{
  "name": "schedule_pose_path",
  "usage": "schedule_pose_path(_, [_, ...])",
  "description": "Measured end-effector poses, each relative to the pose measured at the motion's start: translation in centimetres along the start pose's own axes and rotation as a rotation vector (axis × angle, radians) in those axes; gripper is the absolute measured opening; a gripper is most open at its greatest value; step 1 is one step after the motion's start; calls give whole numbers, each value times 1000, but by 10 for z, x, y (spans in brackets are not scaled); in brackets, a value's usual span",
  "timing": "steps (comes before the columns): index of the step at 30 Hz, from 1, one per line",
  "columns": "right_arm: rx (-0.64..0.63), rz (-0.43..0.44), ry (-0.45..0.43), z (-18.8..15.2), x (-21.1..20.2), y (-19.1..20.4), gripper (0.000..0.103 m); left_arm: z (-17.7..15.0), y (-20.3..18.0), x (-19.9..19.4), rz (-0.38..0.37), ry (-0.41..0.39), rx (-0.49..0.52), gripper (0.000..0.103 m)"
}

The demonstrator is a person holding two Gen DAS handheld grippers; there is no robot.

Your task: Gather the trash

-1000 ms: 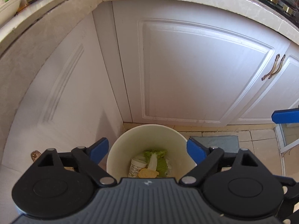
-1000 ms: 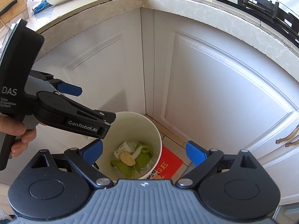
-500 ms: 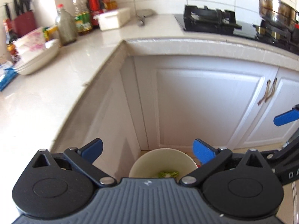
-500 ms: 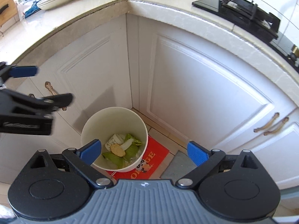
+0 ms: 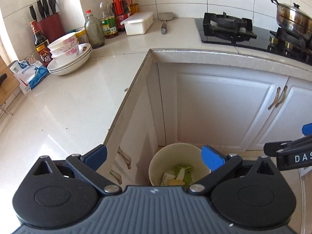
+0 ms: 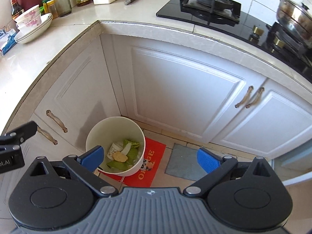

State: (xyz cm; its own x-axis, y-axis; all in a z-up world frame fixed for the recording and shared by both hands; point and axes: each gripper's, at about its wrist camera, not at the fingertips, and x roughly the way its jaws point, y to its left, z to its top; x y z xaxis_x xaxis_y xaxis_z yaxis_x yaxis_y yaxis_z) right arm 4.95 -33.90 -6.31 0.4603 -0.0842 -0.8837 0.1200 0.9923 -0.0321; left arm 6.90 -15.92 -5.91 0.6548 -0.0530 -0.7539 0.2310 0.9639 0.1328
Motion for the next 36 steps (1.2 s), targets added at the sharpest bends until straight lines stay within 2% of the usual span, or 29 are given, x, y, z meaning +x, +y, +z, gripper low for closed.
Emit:
schedule_pose_path(5, [29,-18,-6,-17,-19,16,103,-8,9,-21,-57,23,6,102])
schedule_pose_path(10, [40,-37,-23,-30,-34,31,103,-16,14,-30,-68,69,11,102])
schedule_pose_path(23, [42,-52,-40,-40,-47,45,103,-24,26,-40,-59,105,-4,102])
schedule_pose_path(36, [40,-53,-45,-37,-48,42,103,-22,27,-39,-63,113,-9,102])
